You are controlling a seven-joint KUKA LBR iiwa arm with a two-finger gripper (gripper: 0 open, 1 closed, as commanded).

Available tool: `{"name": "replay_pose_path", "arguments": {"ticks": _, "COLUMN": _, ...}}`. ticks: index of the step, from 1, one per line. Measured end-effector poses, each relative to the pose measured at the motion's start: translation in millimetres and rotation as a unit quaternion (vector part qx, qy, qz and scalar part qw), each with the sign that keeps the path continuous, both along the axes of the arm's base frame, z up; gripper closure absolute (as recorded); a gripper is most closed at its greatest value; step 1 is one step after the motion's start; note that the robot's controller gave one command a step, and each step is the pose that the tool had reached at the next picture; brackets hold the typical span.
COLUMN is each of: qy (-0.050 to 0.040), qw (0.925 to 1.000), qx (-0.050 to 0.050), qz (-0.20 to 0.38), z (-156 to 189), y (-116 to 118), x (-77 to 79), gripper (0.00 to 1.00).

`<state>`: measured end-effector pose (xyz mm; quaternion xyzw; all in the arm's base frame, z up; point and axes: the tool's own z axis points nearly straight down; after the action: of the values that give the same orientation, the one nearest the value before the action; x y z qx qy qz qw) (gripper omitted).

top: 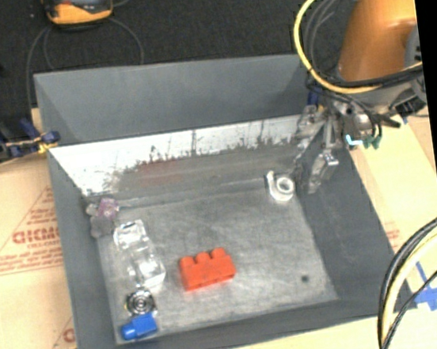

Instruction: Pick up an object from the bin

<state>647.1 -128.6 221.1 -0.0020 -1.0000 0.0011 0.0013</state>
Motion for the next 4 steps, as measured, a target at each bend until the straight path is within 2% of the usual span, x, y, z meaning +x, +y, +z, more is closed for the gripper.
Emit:
{"name": "replay_pose_path", "arguments": {"ticks": 1, "qy": 0.0019, "qw": 0.9996, "qx": 0.003, "qz": -0.028, "z": -80, "y": 43, "x": -43.6, "gripper": 0.00}}
{"name": "replay_pose_path", "arguments": {"ticks": 2, "qy": -0.0002, "qw": 0.9921, "qx": 0.001, "qz": 0.125, "z": -81, "y": 77, "x": -146.6, "gripper": 0.00}}
{"name": "replay_pose_path", "arguments": {"ticks": 3, "qy": -0.0020, "qw": 0.9859, "qx": 0.003, "qz": 0.167, "z": -66, "y": 181, "x": -176.2, "gripper": 0.00}}
{"name": "replay_pose_path", "arguments": {"ticks": 4, "qy": -0.0029, "qw": 0.9732, "qx": 0.002, "qz": 0.230, "z": -112, "y": 237, "x": -131.8, "gripper": 0.00}}
